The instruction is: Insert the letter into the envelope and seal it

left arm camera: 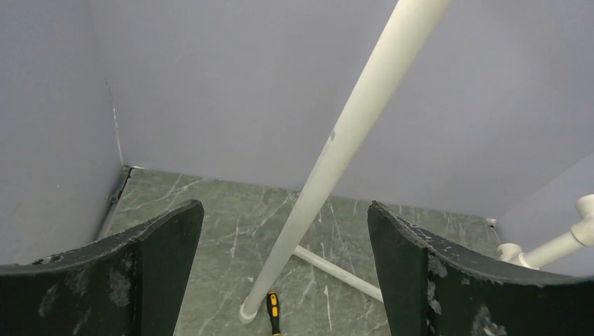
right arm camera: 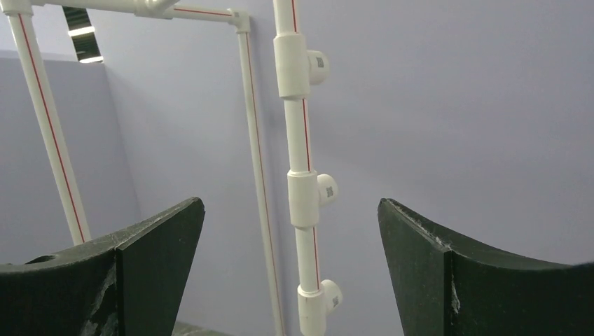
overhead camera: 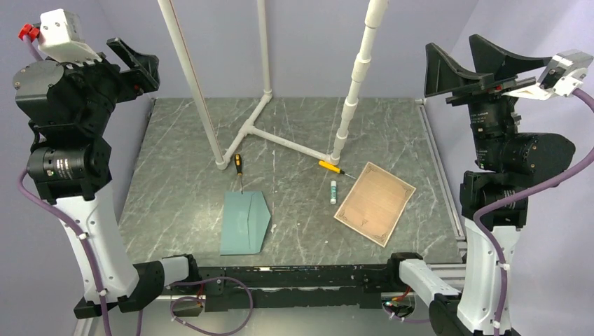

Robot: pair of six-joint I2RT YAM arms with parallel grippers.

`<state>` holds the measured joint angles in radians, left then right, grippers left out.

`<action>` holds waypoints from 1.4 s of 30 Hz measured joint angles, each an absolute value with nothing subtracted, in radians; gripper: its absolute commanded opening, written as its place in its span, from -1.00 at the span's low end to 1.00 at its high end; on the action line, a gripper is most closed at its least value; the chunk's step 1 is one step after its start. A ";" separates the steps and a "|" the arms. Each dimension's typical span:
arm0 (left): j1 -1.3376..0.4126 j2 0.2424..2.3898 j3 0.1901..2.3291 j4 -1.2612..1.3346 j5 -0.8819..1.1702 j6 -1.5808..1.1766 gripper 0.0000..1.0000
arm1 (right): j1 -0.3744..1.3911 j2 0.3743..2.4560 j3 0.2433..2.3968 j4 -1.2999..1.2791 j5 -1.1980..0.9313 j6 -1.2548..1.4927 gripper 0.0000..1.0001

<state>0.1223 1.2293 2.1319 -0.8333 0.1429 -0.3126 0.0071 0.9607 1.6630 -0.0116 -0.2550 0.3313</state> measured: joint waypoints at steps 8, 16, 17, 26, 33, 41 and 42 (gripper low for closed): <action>0.113 1.237 2.130 -0.839 0.107 -0.312 0.85 | 0.007 0.898 1.537 0.121 -0.289 0.376 0.99; 0.111 1.246 2.128 -0.834 0.117 -0.312 0.86 | 0.007 0.884 1.551 0.167 -0.299 0.385 0.99; 0.111 1.246 2.122 -0.830 0.123 -0.312 0.86 | 0.007 0.886 1.551 0.160 -0.298 0.384 0.99; 0.110 1.228 2.006 -0.747 0.294 -0.299 0.86 | 0.007 0.990 1.549 -0.054 -0.255 0.423 0.99; 0.056 1.222 1.851 -0.642 0.655 -0.277 0.86 | 0.007 1.019 1.341 -0.337 -0.115 0.581 0.93; -0.234 1.224 1.616 -0.492 0.801 -0.324 0.86 | 0.007 1.021 1.087 -0.613 -0.003 0.739 0.67; -0.279 1.228 1.586 -0.479 0.799 -0.328 0.86 | 0.007 1.031 1.062 -0.630 0.001 0.744 0.69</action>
